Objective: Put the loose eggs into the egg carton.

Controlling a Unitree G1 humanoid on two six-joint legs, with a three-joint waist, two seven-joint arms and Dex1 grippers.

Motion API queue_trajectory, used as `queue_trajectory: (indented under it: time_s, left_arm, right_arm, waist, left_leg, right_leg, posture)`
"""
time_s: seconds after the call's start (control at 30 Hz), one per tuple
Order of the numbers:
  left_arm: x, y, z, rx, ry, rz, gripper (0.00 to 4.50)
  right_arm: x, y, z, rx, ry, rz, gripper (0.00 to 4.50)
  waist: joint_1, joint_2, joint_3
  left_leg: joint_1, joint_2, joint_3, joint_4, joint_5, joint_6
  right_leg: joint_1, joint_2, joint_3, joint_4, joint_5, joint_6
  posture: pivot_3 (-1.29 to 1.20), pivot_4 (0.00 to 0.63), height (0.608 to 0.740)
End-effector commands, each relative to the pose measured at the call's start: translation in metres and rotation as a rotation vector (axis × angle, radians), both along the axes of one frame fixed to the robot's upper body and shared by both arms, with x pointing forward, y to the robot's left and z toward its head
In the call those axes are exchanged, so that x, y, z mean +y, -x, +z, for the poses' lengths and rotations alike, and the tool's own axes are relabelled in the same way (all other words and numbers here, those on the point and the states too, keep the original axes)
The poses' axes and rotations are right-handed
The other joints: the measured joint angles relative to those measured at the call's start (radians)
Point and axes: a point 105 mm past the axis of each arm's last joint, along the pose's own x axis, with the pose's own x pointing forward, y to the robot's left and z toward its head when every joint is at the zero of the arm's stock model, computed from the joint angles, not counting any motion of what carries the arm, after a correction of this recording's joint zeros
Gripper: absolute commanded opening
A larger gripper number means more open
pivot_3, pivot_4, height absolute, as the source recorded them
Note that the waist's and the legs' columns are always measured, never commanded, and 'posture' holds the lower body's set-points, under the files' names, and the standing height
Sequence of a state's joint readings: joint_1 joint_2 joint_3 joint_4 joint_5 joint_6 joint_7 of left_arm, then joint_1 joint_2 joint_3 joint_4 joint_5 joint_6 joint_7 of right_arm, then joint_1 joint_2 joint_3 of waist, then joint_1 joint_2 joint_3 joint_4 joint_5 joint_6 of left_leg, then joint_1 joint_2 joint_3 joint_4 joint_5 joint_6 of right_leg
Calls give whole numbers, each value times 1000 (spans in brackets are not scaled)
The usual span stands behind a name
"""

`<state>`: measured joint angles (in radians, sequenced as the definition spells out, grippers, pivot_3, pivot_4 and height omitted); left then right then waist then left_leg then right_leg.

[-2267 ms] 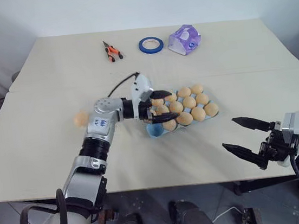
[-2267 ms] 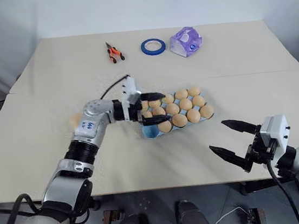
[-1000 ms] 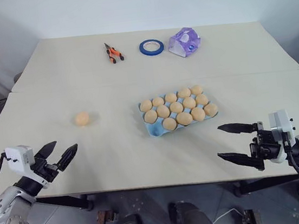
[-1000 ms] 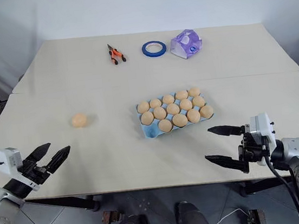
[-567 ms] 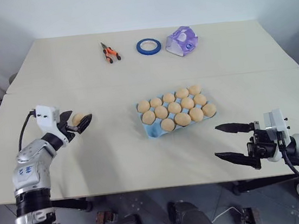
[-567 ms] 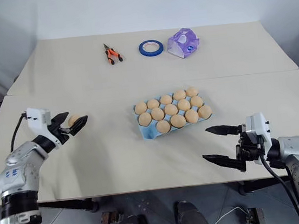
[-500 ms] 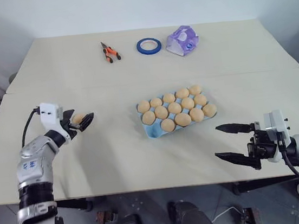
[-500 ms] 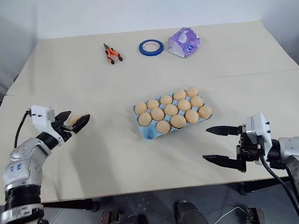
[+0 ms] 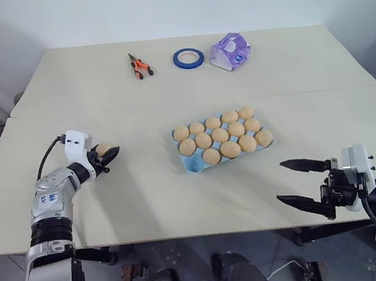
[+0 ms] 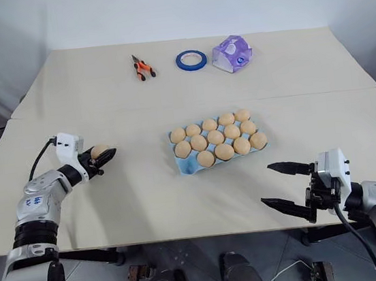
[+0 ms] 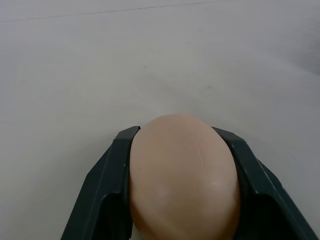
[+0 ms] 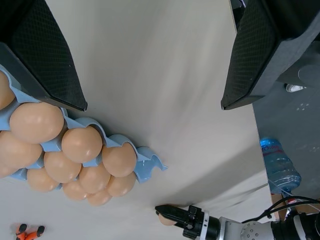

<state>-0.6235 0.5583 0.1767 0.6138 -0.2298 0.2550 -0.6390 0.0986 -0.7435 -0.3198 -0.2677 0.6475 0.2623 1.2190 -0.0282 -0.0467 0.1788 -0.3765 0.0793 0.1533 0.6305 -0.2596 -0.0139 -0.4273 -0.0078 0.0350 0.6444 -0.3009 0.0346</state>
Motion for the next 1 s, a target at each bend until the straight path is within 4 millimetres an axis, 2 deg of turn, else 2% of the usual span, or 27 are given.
queue_trajectory:
  time_s: [0.03,0.13,0.27,0.37,0.47,0.57,0.7,0.83,1.0]
  left_arm:
    - [-37,-9,52,-155,-19,-161,1750]
    - [-68,-11,76,-209,-2,-287,1750]
    - [-139,-3,99,-247,44,-579,1750]
    - [-173,9,97,-224,50,-752,1750]
    - [-198,20,80,-159,10,-905,1750]
    - [-207,25,66,-119,-49,-975,1750]
    - [-212,32,57,-75,-78,-1044,1750]
    - [-208,34,49,-30,-120,-1068,1750]
    - [-200,38,47,8,-148,-1089,1750]
  right_arm:
    - [-3,-1,12,-50,20,-2,4500]
    - [-3,-2,13,-59,20,-10,4500]
    - [-1,-2,12,-66,13,-20,4500]
    - [0,-1,11,-70,8,-34,4500]
    - [-1,3,10,-77,1,-62,4500]
    - [-2,7,8,-80,-5,-98,4500]
    - [-2,16,3,-67,-9,-130,4500]
    - [1,22,1,-61,-18,-154,4500]
    - [1,23,0,-57,-19,-166,4500]
  waist:
    - [1,0,0]
    - [4,0,0]
    - [3,0,0]
    - [-1,0,0]
    - [-10,0,0]
    - [-15,0,1]
    - [-14,0,1]
    - [-15,0,1]
    - [-19,0,1]
  left_leg:
    - [0,0,0,0,0,0]
    - [-1,-1,-1,0,0,0]
    - [-1,-2,0,0,0,1]
    - [-1,-4,0,1,0,1]
    - [-1,-6,0,0,0,-1]
    - [0,-6,-1,0,1,-3]
    - [0,-6,-4,0,2,-2]
    - [0,-6,-4,1,2,0]
    - [0,-5,-4,1,3,1]
  right_leg:
    - [0,0,0,0,0,0]
    - [0,0,-1,0,0,0]
    - [0,0,0,-1,0,2]
    - [0,0,0,0,0,3]
    - [0,1,2,0,-1,3]
    - [0,2,2,3,-1,2]
    - [0,2,2,3,-1,2]
    - [1,0,2,3,-1,3]
    - [1,0,2,3,-1,3]
  posture:
    - [0,150,740]
    - [0,150,740]
    - [0,150,740]
    - [0,150,740]
    - [0,150,740]
    - [0,150,740]
    - [0,150,740]
    - [0,150,740]
    - [0,150,740]
